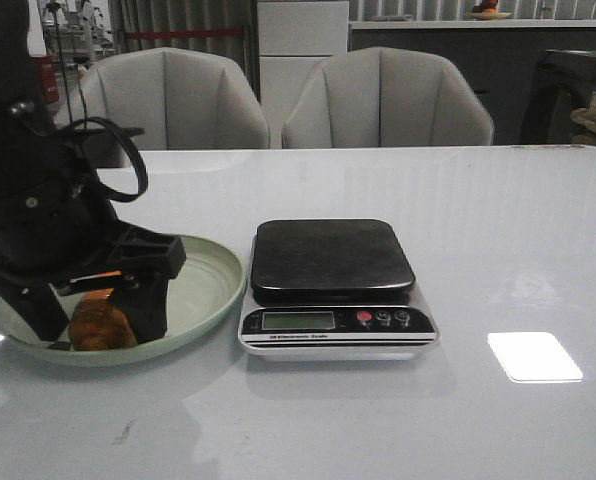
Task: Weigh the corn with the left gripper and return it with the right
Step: 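Lower the left gripper onto the corn cob on the plate and grasp, then lift the corn with the left gripper and carry it onto the scale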
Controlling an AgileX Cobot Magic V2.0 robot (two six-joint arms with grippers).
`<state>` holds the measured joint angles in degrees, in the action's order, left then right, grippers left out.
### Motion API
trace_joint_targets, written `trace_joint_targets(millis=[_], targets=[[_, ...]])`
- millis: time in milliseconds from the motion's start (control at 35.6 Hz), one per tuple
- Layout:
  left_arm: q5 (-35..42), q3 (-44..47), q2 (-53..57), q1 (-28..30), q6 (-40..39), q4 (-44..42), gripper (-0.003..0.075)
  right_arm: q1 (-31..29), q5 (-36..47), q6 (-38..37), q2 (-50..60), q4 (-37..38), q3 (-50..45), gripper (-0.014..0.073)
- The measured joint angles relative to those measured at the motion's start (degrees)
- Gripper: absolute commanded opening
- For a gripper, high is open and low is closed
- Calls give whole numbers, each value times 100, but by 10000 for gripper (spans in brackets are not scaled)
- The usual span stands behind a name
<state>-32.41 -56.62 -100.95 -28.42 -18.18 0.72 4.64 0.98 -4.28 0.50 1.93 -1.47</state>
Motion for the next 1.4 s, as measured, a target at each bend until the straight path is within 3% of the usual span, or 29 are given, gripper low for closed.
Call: trace_joint_targets(millis=[84, 140, 224, 449, 757, 898, 1038, 1206, 1403], targets=[[14, -27, -63, 0, -13, 97, 92, 0, 0, 0, 0, 3, 0, 171], [-43, -169, -63, 0, -13, 108, 147, 0, 0, 0, 0, 3, 0, 171], [-114, -437, -40, -4, -2, 130, 113, 0, 0, 0, 0, 3, 0, 171], [35, -1234, 35, -245, 208, 600, 115, 0, 0, 0, 0, 3, 0, 171], [1006, -1363, -33, -939, 402, 1281, 118, 0, 0, 0, 0, 3, 0, 171], [1033, -1604, -310, -1094, 402, 1341, 188, 0, 0, 0, 0, 3, 0, 171], [923, -1911, -814, -1228, 402, 1341, 384, 0, 0, 0, 0, 3, 0, 171], [666, -2195, -1219, -1256, 411, 1351, 542, 0, 0, 0, 0, 3, 0, 171], [347, -2453, -1281, -1256, 425, 1227, 529, 0, -10, 0, 0, 3, 0, 171]])
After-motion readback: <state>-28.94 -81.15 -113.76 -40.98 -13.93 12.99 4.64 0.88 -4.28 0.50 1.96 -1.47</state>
